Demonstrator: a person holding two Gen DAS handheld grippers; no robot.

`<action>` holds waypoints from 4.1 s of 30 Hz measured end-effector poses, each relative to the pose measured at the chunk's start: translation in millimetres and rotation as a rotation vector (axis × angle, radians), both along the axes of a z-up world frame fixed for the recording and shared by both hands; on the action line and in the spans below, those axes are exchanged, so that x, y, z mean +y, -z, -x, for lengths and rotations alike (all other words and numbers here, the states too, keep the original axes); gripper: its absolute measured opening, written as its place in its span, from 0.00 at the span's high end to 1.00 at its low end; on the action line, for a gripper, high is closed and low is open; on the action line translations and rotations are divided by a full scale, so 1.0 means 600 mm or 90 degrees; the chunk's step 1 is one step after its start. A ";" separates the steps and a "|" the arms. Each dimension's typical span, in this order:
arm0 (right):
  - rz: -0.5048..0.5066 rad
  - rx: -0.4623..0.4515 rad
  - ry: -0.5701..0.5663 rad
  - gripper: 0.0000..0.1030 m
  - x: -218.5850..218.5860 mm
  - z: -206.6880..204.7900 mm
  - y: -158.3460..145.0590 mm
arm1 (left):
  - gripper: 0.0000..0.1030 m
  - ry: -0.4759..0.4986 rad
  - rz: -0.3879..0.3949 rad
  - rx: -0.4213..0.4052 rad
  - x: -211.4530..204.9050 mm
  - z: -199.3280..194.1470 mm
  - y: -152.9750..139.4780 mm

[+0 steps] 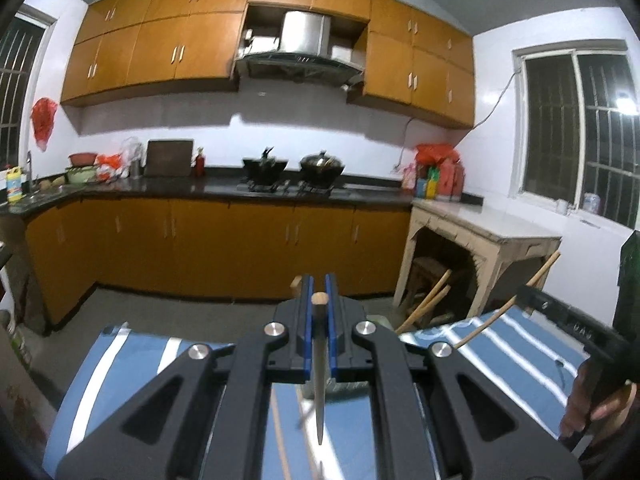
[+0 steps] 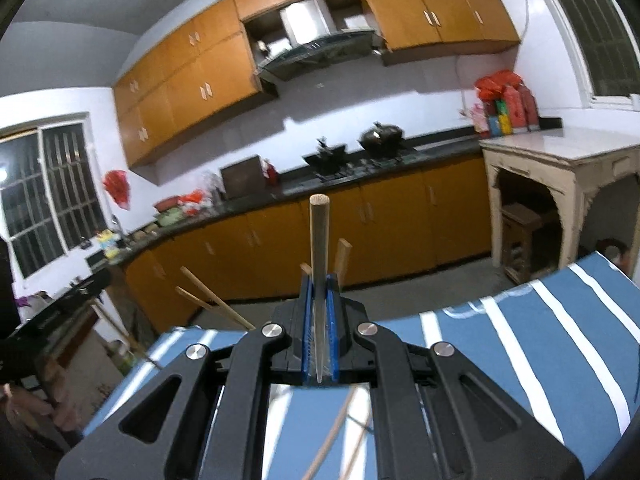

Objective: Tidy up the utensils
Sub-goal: 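Lift the chopsticks and carry them over the green holder, then open both grippers to drop the chopsticks into the green holder, then lower the left gripper onto a chopstick and close it while the right gripper grasps one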

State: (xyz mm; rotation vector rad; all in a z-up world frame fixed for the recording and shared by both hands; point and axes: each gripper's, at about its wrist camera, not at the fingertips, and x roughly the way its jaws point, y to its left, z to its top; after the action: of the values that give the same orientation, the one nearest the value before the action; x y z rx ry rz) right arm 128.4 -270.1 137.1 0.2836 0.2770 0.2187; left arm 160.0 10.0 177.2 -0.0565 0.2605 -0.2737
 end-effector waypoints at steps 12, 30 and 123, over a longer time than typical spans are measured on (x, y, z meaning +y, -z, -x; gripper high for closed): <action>0.022 -0.075 0.034 0.92 0.039 -0.086 -0.054 | 0.93 -0.049 0.063 -0.099 -0.058 -0.073 -0.091; 0.047 -0.009 0.026 0.92 0.067 -0.136 0.005 | 0.93 -0.107 0.098 -0.148 -0.067 -0.147 -0.096; 0.111 0.386 0.128 0.92 -0.017 -0.076 0.371 | 0.89 -0.118 -0.095 0.400 0.040 -0.085 0.438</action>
State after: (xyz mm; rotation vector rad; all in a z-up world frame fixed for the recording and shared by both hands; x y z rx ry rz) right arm 173.8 -280.4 -85.2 0.1969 0.8579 -0.0972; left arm 211.2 33.9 -85.3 -0.0177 0.8940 -0.0438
